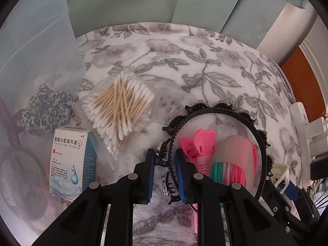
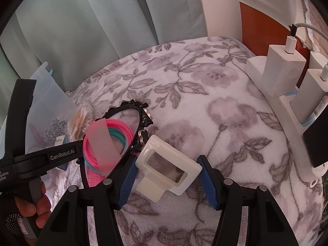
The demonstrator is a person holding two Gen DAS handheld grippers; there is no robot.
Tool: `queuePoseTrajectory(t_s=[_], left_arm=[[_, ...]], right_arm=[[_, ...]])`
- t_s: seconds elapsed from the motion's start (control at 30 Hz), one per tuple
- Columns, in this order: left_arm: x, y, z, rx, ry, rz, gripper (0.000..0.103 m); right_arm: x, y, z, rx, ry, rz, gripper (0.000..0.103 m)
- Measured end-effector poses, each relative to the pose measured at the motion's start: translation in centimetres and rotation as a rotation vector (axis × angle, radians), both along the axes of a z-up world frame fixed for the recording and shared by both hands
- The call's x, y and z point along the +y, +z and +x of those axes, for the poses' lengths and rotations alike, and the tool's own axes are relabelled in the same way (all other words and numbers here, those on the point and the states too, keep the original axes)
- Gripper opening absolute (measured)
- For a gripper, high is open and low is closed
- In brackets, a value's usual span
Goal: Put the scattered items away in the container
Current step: 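Close the left gripper on the black headband while the right grasps the white plastic holder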
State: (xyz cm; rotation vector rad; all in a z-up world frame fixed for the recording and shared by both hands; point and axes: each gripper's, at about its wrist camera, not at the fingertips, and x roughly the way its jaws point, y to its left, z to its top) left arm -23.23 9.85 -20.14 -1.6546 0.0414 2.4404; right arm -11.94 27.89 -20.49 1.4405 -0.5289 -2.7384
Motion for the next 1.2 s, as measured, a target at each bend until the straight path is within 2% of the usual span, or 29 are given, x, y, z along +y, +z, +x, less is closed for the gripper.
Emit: queuePoseTrajectory(t_s=[0.3, 0.57, 0.63, 0.83, 1.2], left_arm=[[-0.6, 0.9, 0.2, 0.019, 0.015, 0.014, 0.017], [-1.3, 3.4, 0.7, 0.078, 0.001, 0.037, 0.017], [-2.7, 4.1, 1.4, 0.094, -0.006, 0.046, 0.017], [-1.6, 6.1, 1.9, 0.134, -0.009, 0.061, 0.017], [-3.1, 10.9, 3.3, 0.205, -0.013, 0.107, 0.017]], right_arm=[[0.3, 0.7, 0.4, 0.003, -0.017, -0.013, 0.062], [-0.1, 2.4, 0.9, 0.025, -0.016, -0.002, 0.062], [-0.1, 3.0, 1.1, 0.035, -0.019, 0.004, 0.062], [0.1, 5.3, 1.8, 0.069, -0.031, 0.020, 0.062], [0.1, 10.0, 3.4, 0.153, -0.046, 0.056, 0.062]])
